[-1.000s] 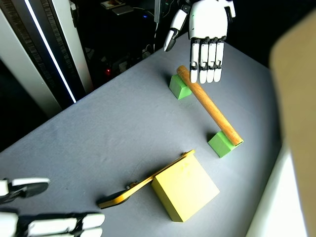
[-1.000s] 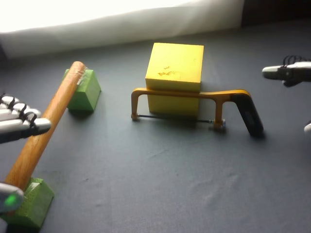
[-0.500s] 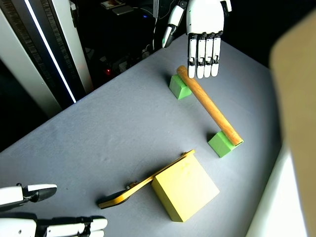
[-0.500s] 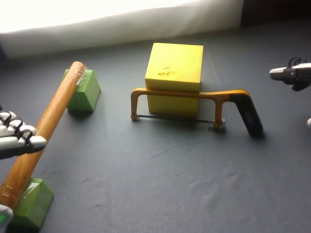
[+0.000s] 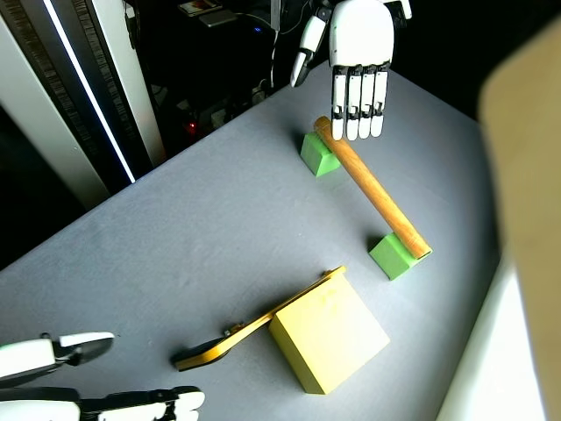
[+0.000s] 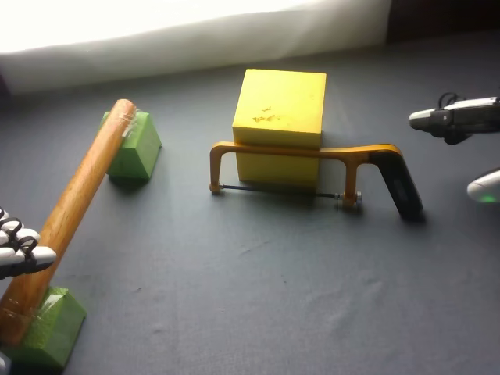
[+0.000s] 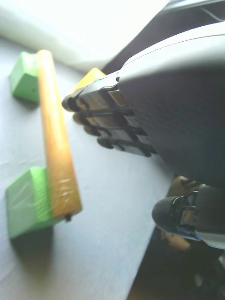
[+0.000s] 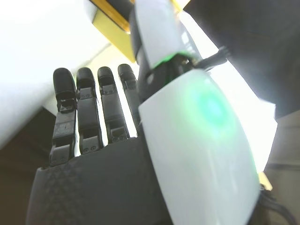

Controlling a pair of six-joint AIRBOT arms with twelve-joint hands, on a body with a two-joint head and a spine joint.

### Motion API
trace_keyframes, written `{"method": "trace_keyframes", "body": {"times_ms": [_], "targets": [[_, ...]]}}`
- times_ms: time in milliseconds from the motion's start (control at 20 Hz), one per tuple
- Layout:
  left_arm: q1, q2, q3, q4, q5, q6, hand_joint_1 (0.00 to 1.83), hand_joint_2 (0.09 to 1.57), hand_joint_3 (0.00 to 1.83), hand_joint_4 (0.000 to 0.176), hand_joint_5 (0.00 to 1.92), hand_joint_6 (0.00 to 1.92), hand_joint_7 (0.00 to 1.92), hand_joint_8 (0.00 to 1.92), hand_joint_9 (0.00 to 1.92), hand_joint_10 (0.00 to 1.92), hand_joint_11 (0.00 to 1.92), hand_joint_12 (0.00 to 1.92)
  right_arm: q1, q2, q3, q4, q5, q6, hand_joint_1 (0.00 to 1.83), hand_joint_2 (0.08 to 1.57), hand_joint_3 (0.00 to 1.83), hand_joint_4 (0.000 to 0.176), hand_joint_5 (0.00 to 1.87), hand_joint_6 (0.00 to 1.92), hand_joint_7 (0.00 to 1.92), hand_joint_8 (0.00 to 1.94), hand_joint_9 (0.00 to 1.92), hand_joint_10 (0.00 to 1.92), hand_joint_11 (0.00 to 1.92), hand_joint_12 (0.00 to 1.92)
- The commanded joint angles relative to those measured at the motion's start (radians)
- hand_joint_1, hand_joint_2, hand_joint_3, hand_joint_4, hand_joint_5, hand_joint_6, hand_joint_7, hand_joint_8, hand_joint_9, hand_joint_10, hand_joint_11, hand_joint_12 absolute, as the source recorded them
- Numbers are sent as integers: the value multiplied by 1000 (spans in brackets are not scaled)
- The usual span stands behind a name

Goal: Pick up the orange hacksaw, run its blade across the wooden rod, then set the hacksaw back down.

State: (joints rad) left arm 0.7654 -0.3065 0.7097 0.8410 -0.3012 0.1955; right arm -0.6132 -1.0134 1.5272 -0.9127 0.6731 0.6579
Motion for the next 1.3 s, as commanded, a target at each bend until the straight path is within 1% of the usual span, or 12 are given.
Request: {"method": "trace_keyframes", "body": {"times_ms": [0,100,150,350,400,600,700,900,950,1000,1150,1250], "targets": [[-3,0,9,-20,-19,4,30,1224,0,0,27,7,40,9,45,9,42,24,16,-1,17,59,74,16,940,1162,3,0,129,1,128,3,188,6,0,739],[6,-5,11,-20,-15,4,14,1226,0,0,29,6,49,9,58,11,53,32,18,-32,55,53,93,26,908,1177,5,0,121,0,128,1,177,2,0,684],[10,-7,12,-20,-16,4,26,1223,0,0,28,4,44,6,63,11,70,42,29,-47,64,33,89,45,930,1160,0,0,136,6,143,6,190,7,0,678],[12,-7,11,-20,-21,4,20,1225,0,0,13,0,26,0,46,2,58,42,69,-76,66,-4,48,56,931,1174,2,0,162,9,166,8,214,10,0,712],[14,-9,11,-20,-27,4,26,1225,0,0,14,1,31,3,42,0,40,36,76,-81,66,-11,44,57,917,1190,5,0,152,2,146,4,180,3,0,668],[34,-13,6,-17,-40,4,48,1218,0,0,36,5,44,4,56,4,28,58,81,-95,67,-28,43,58,929,1201,4,0,178,4,179,4,218,7,0,783],[39,-17,7,-10,-43,4,35,1223,0,0,29,1,39,1,50,1,21,59,86,-100,68,-29,36,58,894,1223,8,0,170,1,177,2,217,4,0,771],[47,-19,4,-10,-47,4,1,1232,3,0,6,0,32,0,45,0,4,75,94,-124,84,-34,32,58,914,1186,0,0,160,3,167,1,216,2,0,731],[49,-20,4,-10,-47,4,30,1228,0,0,13,3,41,4,54,4,8,84,95,-130,86,-34,30,58,925,1176,0,0,169,5,174,3,214,1,0,729],[49,-21,4,-10,-47,4,48,1221,2,0,37,0,68,0,82,1,1,174,97,-135,87,-36,26,57,938,1167,0,0,180,6,177,3,219,2,0,761],[49,-26,4,-10,-47,4,0,1232,4,0,11,0,33,0,48,0,0,130,99,-159,95,-36,22,57,925,1181,0,0,182,3,167,1,213,1,0,759],[49,-26,5,-10,-47,4,8,1229,1,0,24,1,47,1,56,1,0,169,101,-166,97,-36,19,55,912,1196,4,0,158,0,149,0,202,0,0,731]]}}
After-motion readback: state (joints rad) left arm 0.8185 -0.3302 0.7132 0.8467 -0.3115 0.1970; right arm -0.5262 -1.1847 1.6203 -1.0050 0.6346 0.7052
